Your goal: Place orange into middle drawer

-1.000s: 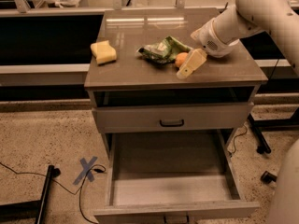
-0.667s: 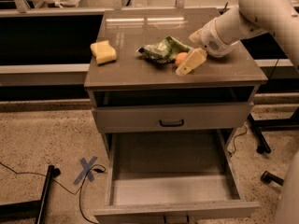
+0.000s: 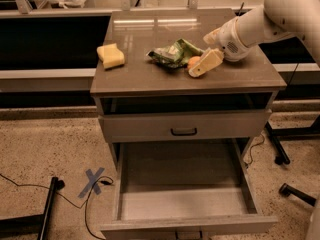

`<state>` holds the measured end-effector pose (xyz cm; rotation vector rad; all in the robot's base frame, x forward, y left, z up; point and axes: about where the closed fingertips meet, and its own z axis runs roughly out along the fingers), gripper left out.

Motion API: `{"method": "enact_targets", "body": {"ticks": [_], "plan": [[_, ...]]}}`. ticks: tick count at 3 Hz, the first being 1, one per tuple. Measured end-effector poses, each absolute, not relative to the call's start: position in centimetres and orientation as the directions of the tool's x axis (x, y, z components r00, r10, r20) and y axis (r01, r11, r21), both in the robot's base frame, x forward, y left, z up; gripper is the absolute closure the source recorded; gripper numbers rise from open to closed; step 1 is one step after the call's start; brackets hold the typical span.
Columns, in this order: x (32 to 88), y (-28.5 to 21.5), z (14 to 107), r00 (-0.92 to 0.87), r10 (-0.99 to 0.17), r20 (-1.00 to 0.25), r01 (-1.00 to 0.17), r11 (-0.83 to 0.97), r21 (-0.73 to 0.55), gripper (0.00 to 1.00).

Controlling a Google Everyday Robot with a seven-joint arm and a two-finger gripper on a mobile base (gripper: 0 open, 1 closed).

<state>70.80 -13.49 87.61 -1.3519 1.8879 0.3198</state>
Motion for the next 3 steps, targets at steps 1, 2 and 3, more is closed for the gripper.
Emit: {"method": "enact_targets", "body": {"ticks": [1, 2, 3], "plan": [[70.8, -13.5, 87.4, -0.138, -0.691, -0.709, -0.888, 0.404, -0.221, 0.32], [70.8, -13.4, 87.0, -0.14, -0.696, -0.705, -0.891, 0.399, -0.217, 0.3], [70.8, -13.5, 86.1, -0.148, -0.71, -0.689, -0.897, 0.39, -0.21, 0.3]]}}
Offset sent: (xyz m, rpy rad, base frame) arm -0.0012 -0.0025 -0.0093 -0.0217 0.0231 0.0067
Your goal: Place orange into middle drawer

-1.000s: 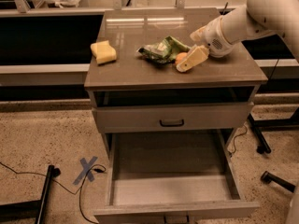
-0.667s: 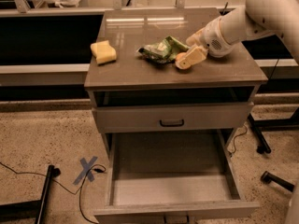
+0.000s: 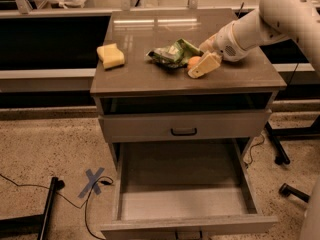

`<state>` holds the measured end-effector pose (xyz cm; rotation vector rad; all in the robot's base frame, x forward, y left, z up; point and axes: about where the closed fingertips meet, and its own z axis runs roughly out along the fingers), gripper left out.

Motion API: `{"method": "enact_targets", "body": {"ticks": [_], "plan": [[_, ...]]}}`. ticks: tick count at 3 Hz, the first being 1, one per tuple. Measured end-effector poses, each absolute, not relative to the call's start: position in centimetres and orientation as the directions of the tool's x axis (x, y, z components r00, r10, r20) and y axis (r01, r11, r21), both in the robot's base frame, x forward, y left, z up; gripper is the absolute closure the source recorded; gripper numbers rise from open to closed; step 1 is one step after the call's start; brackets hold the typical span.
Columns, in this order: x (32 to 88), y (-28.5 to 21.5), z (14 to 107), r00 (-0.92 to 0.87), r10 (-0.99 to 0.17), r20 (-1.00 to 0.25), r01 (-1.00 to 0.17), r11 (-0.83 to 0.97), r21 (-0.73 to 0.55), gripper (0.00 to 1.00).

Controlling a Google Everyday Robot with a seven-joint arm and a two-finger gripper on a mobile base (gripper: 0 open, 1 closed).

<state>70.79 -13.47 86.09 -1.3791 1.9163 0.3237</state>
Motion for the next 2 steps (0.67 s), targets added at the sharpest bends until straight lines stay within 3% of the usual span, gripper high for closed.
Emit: {"method": "enact_targets", "body": {"ticks": [2], "plan": [[70.79, -13.06, 84.78, -0.151, -0.72, -0.677, -0.91, 0.369, -0.189, 0.42]]}}
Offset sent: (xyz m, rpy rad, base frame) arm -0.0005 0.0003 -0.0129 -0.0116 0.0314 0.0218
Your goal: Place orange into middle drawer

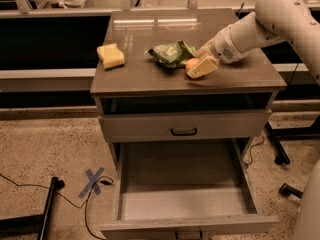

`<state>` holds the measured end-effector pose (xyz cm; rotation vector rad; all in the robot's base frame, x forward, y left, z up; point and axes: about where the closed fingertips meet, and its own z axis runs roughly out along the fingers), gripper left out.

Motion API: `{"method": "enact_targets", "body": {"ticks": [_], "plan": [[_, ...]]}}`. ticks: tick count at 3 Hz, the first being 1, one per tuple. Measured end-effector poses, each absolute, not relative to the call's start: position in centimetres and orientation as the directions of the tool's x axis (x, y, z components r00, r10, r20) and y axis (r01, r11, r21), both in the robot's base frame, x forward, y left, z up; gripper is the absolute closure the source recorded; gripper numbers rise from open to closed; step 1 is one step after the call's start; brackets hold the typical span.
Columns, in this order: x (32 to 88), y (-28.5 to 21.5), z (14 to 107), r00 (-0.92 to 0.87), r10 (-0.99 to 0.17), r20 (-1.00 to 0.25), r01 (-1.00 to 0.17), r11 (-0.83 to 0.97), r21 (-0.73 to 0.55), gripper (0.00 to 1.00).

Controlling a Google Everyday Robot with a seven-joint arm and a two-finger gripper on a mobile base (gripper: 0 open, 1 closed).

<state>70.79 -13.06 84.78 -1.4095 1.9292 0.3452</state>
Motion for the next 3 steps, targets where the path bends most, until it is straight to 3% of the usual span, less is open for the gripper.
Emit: {"method": "enact_targets", "body": {"ticks": [2, 3], "plan": [[70.8, -12.8, 85.3, -0.141, -0.707, -0.693, -0.915, 0.359, -0.181, 0.84], [70.8, -12.7, 86.1, -0.125, -0.695, -0.708, -0.921, 0.347, -0.179, 0.98]]}}
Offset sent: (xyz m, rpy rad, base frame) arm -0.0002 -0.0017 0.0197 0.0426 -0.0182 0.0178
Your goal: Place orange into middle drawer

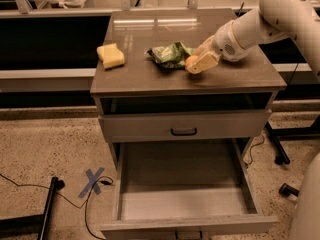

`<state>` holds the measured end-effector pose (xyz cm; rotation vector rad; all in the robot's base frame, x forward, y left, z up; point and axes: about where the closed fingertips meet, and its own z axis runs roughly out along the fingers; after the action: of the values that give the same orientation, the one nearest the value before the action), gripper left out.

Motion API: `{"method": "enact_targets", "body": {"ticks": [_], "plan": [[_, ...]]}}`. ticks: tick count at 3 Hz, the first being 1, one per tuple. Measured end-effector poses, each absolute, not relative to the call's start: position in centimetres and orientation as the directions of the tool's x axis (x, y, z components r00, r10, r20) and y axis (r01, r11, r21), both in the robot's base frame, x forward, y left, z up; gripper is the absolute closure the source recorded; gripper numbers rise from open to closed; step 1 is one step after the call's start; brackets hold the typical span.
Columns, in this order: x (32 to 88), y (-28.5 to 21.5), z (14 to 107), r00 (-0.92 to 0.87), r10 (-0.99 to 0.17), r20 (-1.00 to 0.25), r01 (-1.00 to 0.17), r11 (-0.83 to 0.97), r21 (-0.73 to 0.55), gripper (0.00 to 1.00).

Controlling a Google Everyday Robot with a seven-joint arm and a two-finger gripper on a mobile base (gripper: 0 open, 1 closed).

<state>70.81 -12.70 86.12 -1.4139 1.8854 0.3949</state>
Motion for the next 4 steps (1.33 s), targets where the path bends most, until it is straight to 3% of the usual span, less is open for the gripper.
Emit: {"method": "enact_targets", "body": {"ticks": [4], "plan": [[70.8, -11.9, 92.3, -0.023, -0.507, -0.862, -0.934, 0.319, -0.162, 1.0]]}}
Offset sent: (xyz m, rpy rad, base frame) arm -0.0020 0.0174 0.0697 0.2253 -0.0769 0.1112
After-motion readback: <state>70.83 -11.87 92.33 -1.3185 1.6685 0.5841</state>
